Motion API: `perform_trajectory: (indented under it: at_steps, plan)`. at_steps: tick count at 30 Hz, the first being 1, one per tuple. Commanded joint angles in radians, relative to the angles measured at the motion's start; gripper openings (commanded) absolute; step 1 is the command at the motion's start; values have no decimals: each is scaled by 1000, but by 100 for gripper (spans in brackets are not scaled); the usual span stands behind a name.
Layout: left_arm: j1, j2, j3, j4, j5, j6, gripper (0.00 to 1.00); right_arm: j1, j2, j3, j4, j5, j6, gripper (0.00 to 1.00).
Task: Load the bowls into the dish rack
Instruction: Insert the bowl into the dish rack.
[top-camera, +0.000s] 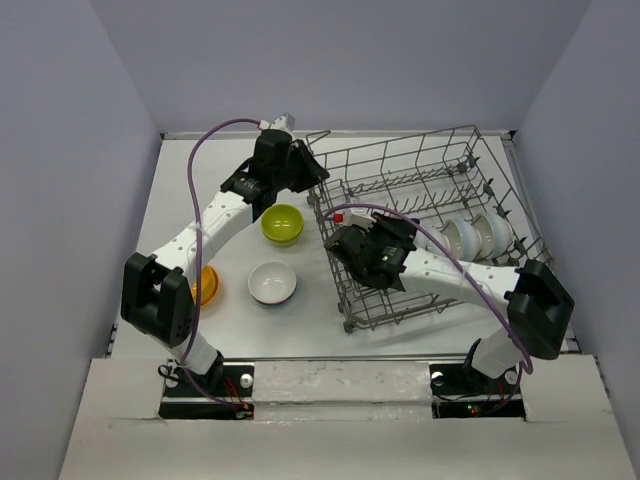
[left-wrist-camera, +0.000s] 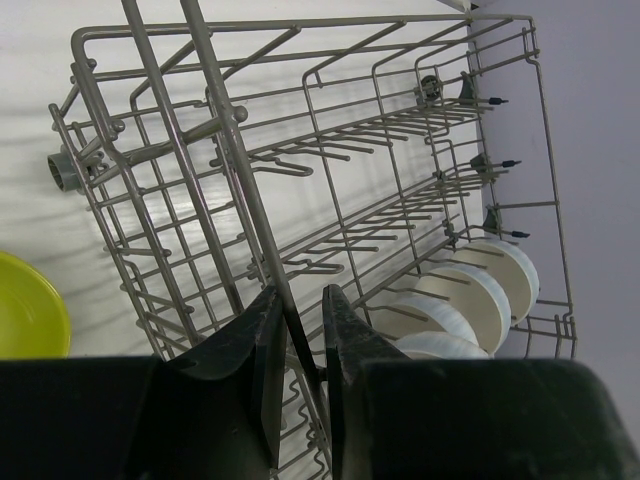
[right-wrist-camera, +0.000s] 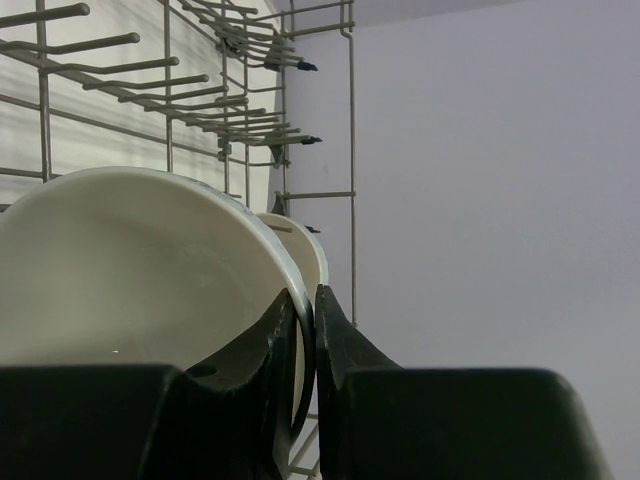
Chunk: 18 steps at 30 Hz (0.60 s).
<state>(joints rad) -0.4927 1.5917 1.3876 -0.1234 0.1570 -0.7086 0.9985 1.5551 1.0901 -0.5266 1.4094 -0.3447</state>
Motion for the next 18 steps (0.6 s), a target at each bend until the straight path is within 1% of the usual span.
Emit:
perform_trajectory:
  at_steps: [1, 8, 11, 12, 14, 16, 18]
  plan:
    - [22, -96, 11, 82, 7, 55, 0, -3, 59, -105, -52, 157, -20, 16]
    - [22, -96, 13, 80, 4, 55, 0, -3, 40, -85, -38, 100, -1, 32]
    - [22, -98, 11, 79, 4, 55, 0, -3, 43, -81, -36, 88, 13, 35]
    - [22, -98, 11, 80, 4, 55, 0, 8, 45, -78, -38, 86, 16, 39]
    - [22, -98, 13, 80, 4, 55, 0, 8, 45, -73, -39, 74, 23, 41]
    - [22, -98, 13, 79, 3, 57, 0, 8, 45, -64, -44, 71, 30, 45]
    - [22, -98, 13, 79, 1, 58, 0, 17, 40, -42, -64, 48, 64, 47]
